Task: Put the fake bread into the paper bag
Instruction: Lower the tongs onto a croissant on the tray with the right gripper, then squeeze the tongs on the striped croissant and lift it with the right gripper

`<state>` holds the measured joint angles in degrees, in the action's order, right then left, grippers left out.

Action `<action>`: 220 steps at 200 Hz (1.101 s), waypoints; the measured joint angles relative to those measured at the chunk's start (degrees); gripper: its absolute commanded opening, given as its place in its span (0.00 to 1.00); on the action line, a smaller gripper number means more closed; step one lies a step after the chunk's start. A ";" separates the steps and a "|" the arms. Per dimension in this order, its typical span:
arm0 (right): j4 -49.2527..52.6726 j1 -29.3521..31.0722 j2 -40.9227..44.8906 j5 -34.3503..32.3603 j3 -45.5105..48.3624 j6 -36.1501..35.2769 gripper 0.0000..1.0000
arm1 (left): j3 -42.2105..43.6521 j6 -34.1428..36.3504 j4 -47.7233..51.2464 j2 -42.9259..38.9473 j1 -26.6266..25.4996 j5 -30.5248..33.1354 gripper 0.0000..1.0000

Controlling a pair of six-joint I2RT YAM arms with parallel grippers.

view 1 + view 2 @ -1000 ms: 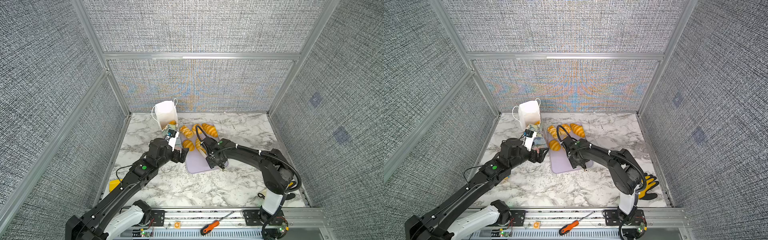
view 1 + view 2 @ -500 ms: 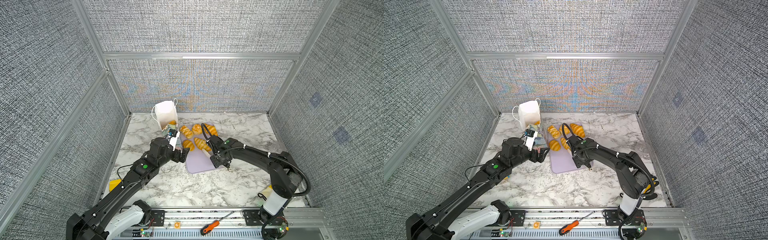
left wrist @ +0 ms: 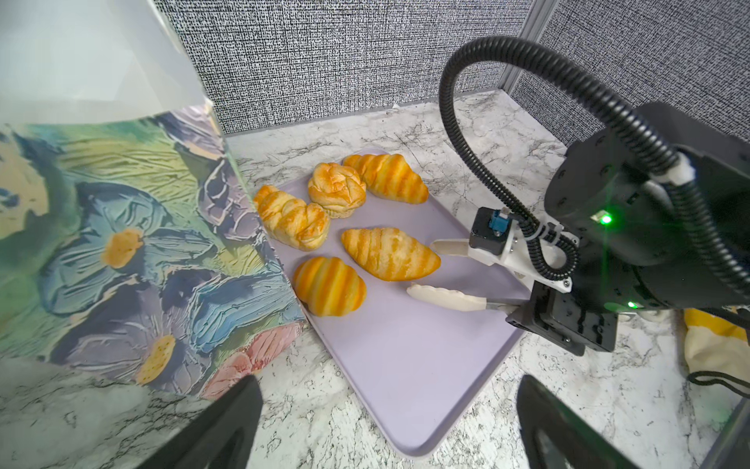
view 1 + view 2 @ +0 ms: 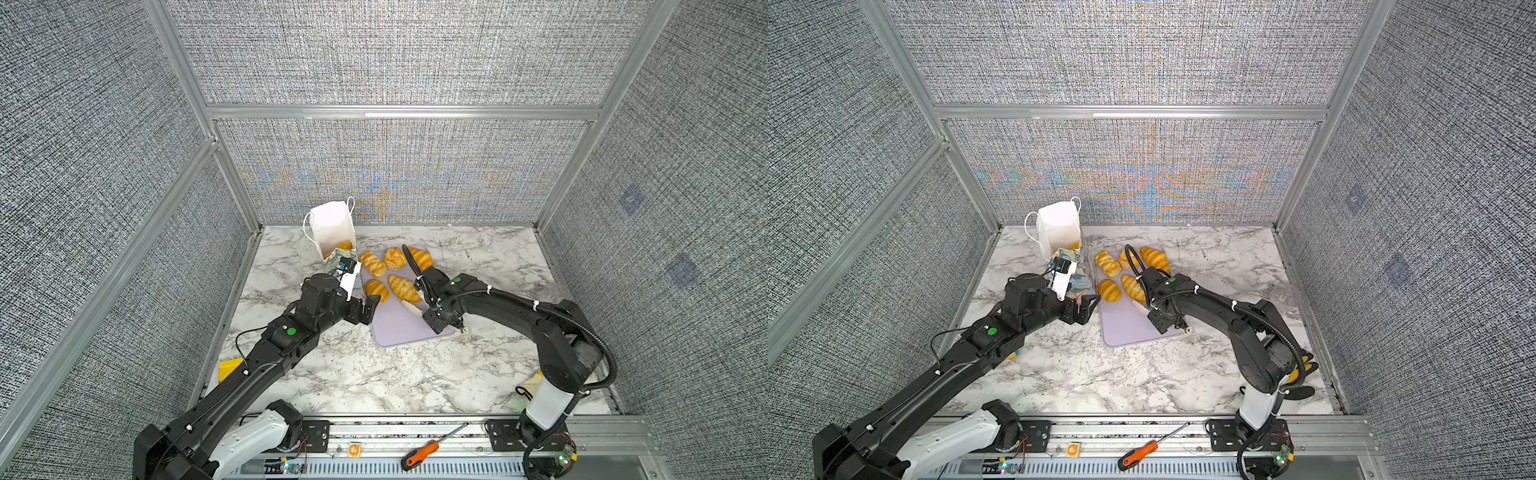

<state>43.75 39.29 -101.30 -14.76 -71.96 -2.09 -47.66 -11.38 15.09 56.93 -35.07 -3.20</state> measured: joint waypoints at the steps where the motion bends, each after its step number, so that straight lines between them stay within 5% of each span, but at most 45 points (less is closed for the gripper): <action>1: -0.04 -0.02 -0.04 0.00 -0.02 -0.07 0.70 | 0.00 0.00 0.00 0.00 0.00 0.00 0.99; 220: -2.51 -2.12 -12.09 0.00 -12.48 -9.73 0.66 | -0.11 -0.22 0.04 0.35 -0.33 1.55 0.99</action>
<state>41.23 37.17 -113.38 -14.76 -84.44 -11.81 -47.77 -11.60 15.14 57.28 -35.40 -1.65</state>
